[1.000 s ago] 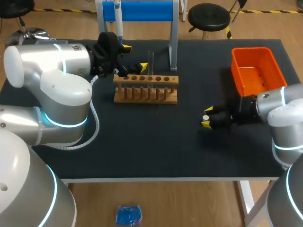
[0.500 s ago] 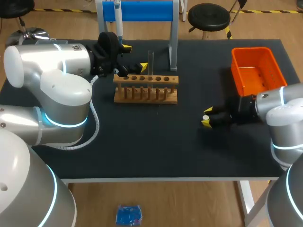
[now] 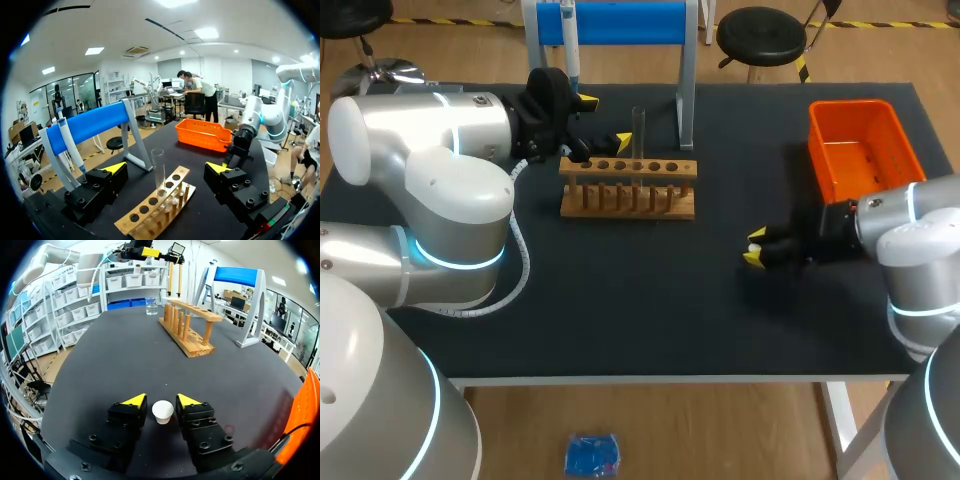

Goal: Invert the test tube, pick up the pipette, mount the tip to pipette, aspirate from beaker and dispense into the tube, eject the tip, return the pipette, and cap with the stopper.

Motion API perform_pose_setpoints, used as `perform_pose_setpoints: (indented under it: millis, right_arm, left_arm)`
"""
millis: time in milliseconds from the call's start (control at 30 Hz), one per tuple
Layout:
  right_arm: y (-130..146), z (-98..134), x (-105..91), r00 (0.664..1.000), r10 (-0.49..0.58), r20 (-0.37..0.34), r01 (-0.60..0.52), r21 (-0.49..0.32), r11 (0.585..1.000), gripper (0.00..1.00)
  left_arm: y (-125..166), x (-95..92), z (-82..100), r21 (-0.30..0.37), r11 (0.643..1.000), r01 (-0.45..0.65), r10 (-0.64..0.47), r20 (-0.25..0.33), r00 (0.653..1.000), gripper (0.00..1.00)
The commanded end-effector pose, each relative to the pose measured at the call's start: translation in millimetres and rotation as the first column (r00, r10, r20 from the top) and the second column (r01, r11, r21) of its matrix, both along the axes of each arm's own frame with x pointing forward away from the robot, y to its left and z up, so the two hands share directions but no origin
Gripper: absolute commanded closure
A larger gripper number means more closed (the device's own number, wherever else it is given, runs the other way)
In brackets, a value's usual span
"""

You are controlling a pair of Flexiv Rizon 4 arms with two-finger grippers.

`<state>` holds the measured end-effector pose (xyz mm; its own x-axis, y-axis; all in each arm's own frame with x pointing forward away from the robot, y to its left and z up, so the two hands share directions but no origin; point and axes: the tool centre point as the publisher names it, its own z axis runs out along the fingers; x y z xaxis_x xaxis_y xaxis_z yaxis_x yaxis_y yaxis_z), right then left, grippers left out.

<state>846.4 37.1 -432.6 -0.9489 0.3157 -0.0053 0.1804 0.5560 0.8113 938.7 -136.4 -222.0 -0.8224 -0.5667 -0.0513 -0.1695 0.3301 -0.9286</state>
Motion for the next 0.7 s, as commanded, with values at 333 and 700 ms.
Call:
perform_pose_setpoints:
  millis: [333, 700]
  right_arm:
    - [-0.9, -1.7, -0.5, 1.0, -0.014, 0.003, 0.014, 0.002, 1.0, 0.73]
    - [-3.2, -1.7, -0.7, 1.0, -0.021, 0.007, 0.021, 0.002, 1.0, 1.0]
  left_arm:
    - [-0.8, 0.6, -1.4, -0.002, 1.0, -0.001, 0.001, 0.002, 1.0, 0.0]
    - [-0.8, 0.6, -1.4, -0.002, 1.0, -0.001, 0.001, 0.002, 1.0, 0.0]
